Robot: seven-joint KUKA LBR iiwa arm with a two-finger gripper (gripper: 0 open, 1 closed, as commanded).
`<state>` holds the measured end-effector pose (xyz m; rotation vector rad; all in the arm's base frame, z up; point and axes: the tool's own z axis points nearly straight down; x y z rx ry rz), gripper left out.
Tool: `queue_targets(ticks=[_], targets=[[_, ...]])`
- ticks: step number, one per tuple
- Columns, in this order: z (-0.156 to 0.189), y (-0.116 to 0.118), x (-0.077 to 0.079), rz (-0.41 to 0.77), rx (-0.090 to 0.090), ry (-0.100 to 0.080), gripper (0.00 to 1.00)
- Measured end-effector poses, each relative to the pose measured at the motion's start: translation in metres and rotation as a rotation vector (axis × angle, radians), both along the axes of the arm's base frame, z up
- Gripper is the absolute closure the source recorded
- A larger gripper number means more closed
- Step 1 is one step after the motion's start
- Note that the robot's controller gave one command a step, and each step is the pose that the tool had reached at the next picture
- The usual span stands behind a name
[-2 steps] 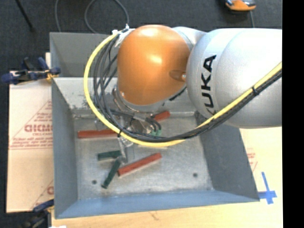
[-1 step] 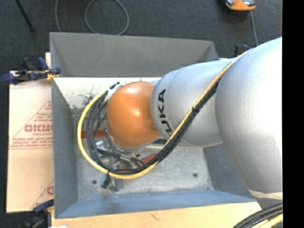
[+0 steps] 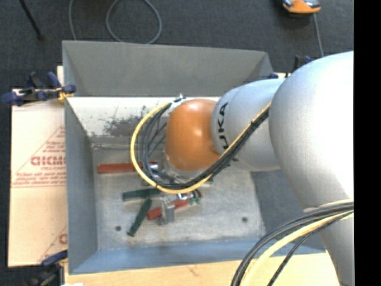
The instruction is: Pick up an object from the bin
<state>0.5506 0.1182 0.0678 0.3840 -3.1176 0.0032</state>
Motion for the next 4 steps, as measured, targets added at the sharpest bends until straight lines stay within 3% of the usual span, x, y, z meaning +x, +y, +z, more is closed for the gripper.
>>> queue_targets(ticks=[1,2,3,4], targets=[[0.003,0.004,-0.001,0.002,0.003,-0.002,1.0],[0.003,0.055,-0.055,-0.03,0.002,0.002,1.0],[0.046,0.065,-0.076,-0.057,0.005,-0.004,1.0],[0.144,0.082,-0.059,-0.052,0.007,-0.011,1.0]])
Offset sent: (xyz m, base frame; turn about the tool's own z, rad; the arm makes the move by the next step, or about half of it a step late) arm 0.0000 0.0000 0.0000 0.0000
